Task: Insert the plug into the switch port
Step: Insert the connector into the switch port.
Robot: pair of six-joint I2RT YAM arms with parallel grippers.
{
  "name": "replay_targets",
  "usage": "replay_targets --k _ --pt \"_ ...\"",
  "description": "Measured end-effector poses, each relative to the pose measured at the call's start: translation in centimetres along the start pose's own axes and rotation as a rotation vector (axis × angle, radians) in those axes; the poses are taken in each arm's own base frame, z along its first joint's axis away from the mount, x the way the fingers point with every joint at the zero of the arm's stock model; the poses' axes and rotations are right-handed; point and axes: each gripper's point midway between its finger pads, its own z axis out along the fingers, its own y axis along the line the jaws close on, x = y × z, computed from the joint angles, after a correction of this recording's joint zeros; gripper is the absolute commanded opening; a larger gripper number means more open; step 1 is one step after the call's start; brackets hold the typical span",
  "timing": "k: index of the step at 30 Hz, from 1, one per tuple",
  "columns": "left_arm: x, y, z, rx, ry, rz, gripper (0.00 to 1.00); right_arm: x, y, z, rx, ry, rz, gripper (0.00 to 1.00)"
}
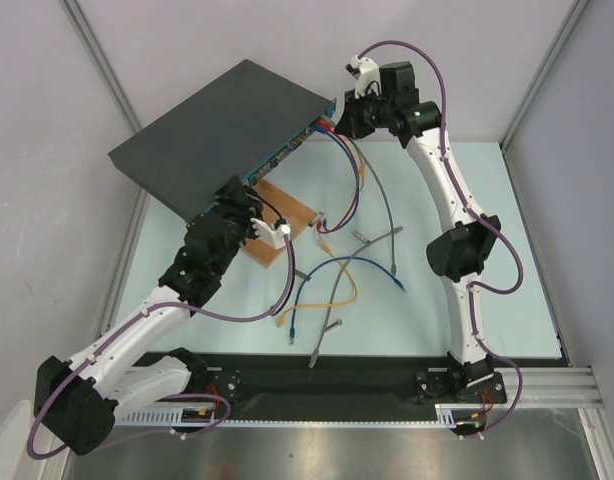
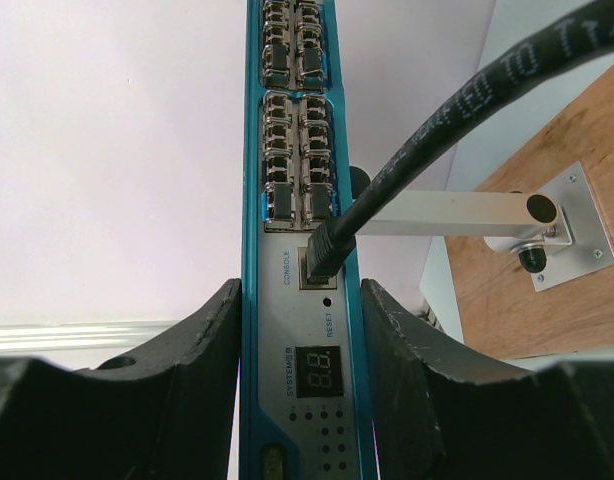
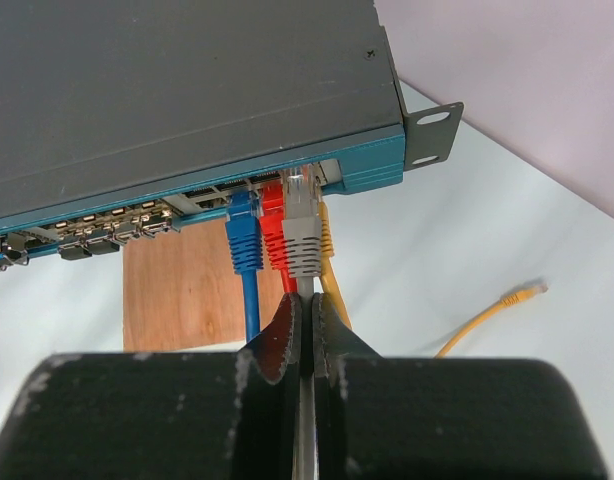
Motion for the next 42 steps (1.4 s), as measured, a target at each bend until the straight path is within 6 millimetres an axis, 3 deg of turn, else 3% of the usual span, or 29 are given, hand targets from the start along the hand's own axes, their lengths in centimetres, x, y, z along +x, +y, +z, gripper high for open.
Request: replay_targets --k 30,42 --pt "-0.2 0.0 0.3 -0.007 0.005 -0.019 0.0 -1.6 -0.1 1.5 -0.018 -0.082 -0.031 0.0" --pt "-0.2 0.1 0.7 -0.02 0.011 -0.031 0.0 -3.7 0.0 2.9 -0.119 -0.207 -0.04 0.0"
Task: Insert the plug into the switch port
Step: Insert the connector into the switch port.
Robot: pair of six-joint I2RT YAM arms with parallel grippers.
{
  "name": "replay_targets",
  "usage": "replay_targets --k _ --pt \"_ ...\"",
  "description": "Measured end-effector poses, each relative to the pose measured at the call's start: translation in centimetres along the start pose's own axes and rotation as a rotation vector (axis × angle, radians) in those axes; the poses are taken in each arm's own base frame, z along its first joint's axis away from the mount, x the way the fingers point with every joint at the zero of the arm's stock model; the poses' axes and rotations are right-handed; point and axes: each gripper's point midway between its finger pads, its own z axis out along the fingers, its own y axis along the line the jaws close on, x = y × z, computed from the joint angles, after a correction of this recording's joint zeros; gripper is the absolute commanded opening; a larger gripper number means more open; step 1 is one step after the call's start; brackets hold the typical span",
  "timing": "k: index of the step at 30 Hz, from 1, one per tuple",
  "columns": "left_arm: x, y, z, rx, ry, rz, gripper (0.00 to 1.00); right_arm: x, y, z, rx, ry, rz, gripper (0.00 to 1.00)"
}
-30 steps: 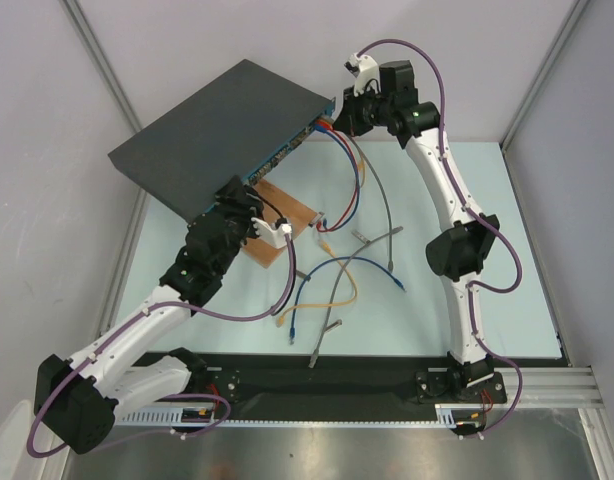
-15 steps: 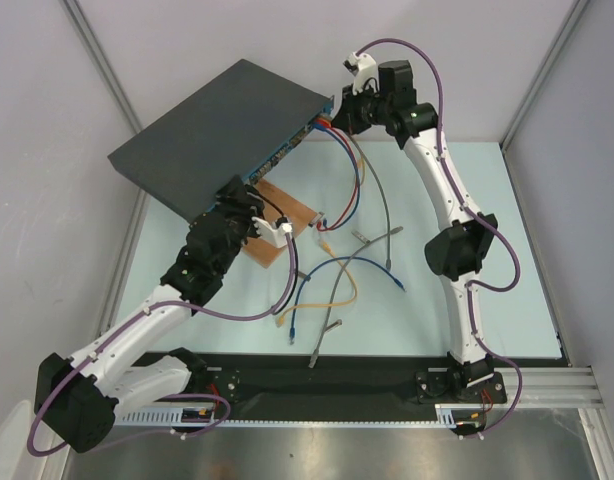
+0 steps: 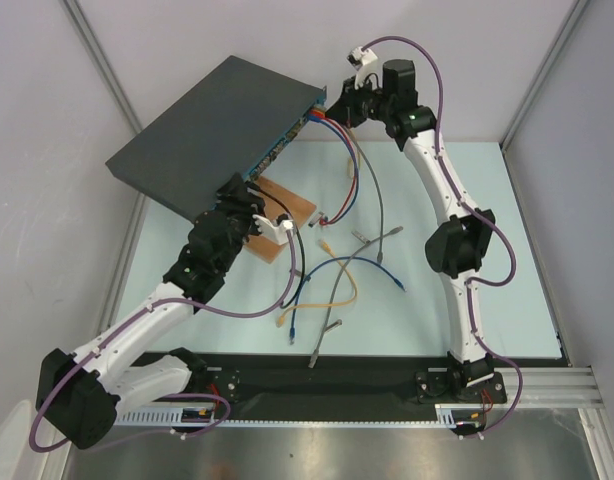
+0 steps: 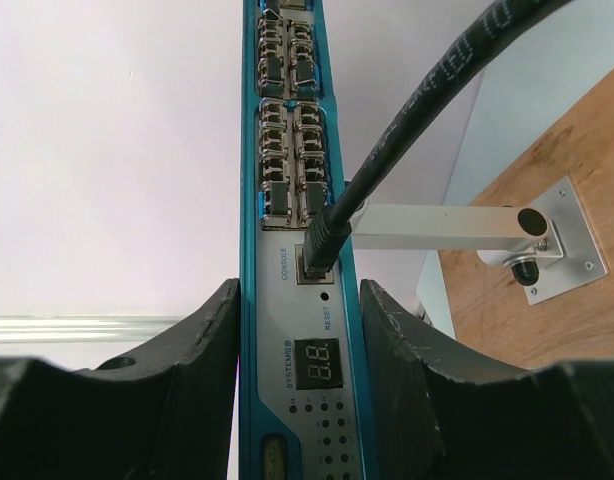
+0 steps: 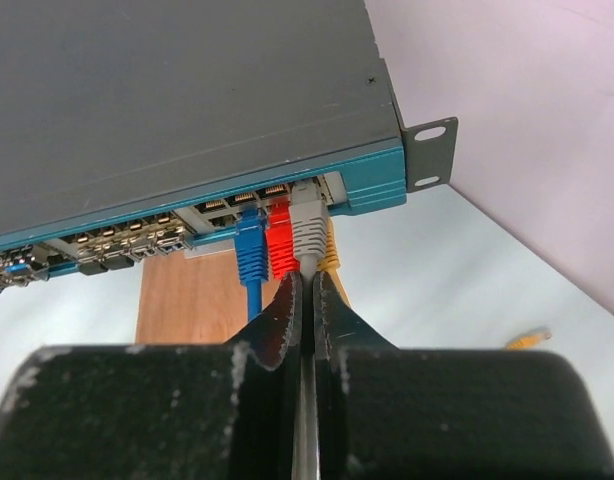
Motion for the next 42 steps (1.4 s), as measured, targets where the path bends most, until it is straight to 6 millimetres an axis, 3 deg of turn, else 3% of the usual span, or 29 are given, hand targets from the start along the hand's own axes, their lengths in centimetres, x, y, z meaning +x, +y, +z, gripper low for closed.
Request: replay_targets --k 15,22,24,25,28,38,42 --pt "0.0 0.0 0.0 0.0 0.002 -0.002 0.0 0.4 -0.1 0.2 -0.1 -0.025 -0.06 0.0" --pt "-0.2 -0.1 0.5 0.009 -0.007 0.012 0.0 1.3 -1.0 -0.2 -0.106 -0.011 -0.049 0.06" --pt "-0.3 -0.2 0.5 0.011 -0.007 0.015 0.0 1.3 -1.0 -0.4 -0.106 -0.014 -0.052 0.12" --pt "-0.2 -0.2 0.5 0.011 -0.007 0.015 0.0 1.3 -1.0 -0.4 -0.104 -0.015 -0.054 0.19" --pt "-0.2 -0.2 0.5 0.014 -0.006 0.021 0.0 1.4 -0.8 -0.6 -0.106 -0.013 -0.067 0.25" --pt "-0.1 -0.2 0.4 0.02 0.0 0.03 0.0 1.8 -1.0 -1.7 -0.085 0.015 -0.095 0.22" --pt "-0.1 -0.2 0.4 0.021 0.002 0.034 0.0 1.9 -1.1 -2.4 -0.077 0.036 -0.109 0.1"
